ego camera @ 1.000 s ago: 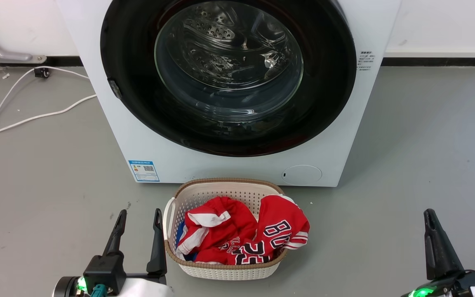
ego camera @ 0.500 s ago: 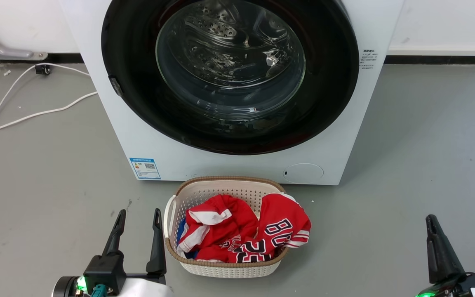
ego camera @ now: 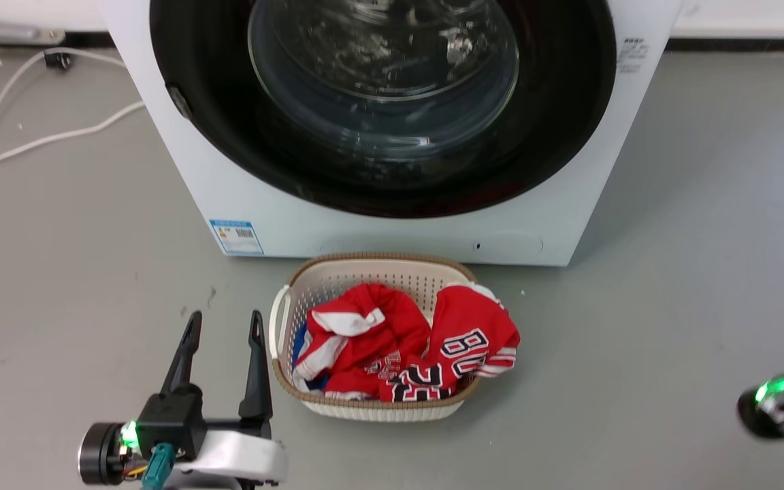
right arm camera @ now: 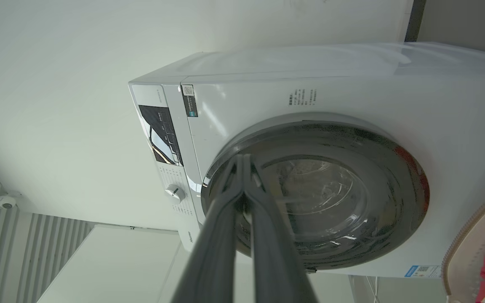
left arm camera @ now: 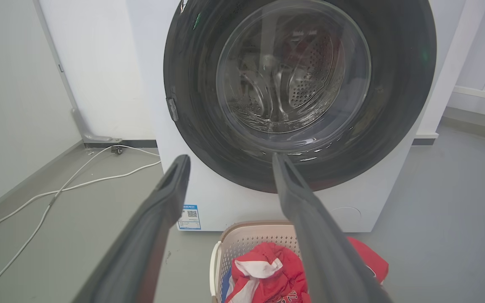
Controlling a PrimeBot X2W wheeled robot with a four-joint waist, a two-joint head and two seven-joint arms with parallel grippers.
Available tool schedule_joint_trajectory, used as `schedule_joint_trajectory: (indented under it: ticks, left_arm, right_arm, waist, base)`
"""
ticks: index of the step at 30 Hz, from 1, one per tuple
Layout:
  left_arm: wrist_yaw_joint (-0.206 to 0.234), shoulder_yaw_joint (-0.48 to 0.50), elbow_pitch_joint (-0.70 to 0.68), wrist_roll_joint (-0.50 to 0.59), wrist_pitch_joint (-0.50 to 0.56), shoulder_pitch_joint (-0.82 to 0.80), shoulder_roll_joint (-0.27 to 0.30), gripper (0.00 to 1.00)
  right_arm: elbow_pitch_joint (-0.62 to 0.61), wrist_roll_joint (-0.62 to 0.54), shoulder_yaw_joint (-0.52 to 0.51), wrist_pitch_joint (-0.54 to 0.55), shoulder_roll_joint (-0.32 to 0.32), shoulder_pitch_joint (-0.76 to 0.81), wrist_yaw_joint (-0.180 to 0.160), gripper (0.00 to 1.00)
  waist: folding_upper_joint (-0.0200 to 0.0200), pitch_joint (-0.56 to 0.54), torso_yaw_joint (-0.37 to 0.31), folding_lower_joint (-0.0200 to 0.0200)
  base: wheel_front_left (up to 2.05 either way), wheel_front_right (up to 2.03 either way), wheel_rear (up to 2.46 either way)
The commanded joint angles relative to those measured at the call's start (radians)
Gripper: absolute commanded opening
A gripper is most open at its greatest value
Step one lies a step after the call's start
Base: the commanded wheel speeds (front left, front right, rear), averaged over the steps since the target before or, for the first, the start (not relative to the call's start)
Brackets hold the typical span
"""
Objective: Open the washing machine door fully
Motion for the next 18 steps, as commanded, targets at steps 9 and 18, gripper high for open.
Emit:
schedule_joint_trajectory:
  ticks: [9,18]
  left_arm:
    - [-0.006,-0.01,-0.029,0.008,-0.002,-0.115,-0.001,1.0]
    - [-0.021,-0.028,-0.07,0.0,-0.002,-0.236,-0.001,1.0]
  right_arm:
    - [0.077,-0.051,-0.06,0.077,-0.116,-0.34,0.0,0.0]
    - [0.208,-0.117,-0.005,0.144,-0.25,-0.683,0.0,0.0]
  waist:
    - [0.0,0.199,0.032,0.0]
    - [0.0,0.389,0.066,0.0]
  base:
    - [0.0,0.0,0.0]
    - [0.0,0.0,0.0]
